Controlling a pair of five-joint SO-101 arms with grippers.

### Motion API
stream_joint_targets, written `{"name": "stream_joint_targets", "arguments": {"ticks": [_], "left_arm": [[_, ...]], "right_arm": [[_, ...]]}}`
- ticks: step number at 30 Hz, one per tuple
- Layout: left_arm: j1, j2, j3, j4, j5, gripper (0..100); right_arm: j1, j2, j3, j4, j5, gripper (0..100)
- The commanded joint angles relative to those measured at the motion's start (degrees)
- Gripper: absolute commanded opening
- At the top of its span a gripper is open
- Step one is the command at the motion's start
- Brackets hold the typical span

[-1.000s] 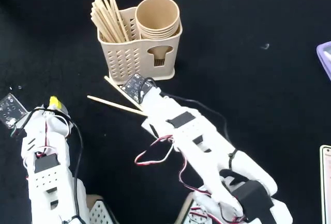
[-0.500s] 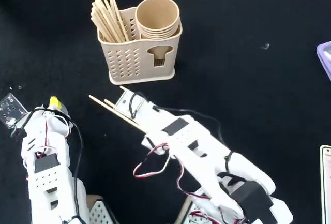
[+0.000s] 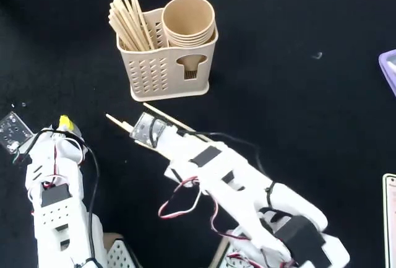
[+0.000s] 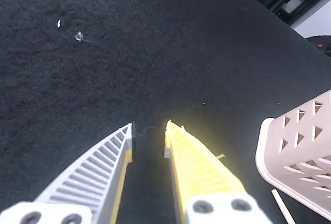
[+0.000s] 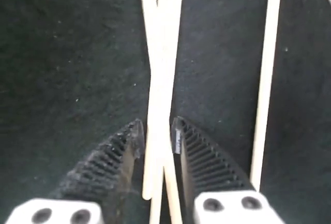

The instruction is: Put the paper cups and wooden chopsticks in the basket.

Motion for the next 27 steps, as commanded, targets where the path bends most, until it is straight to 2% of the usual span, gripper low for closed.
{"name": "stream_joint_targets", "arguments": {"ticks": [1, 3, 6, 20, 27], "left_arm": [[-0.2, -0.8, -0.8, -1.5, 0.0, 12], [-0.2, -0.8, -0.8, -1.5, 0.0, 12], [-0.2, -0.8, -0.8, -1.5, 0.0, 12], [-0.2, -0.8, -0.8, -1.5, 0.0, 12], [-0.2, -0.8, -0.8, -1.5, 0.0, 12]], "right_arm": [[-0.7, 2.6, -4.7, 1.8, -0.3, 9.6], [-0.7, 3.9, -5.8, 2.5, -0.2, 8.7], [-0.7, 4.1, -6.1, 2.3, -0.6, 0.6], [-0.6, -13.1, 1.5, 1.8, -0.6, 1.1], [-0.6, -13.3, 3.3, 0.2, -0.6, 1.3]]}}
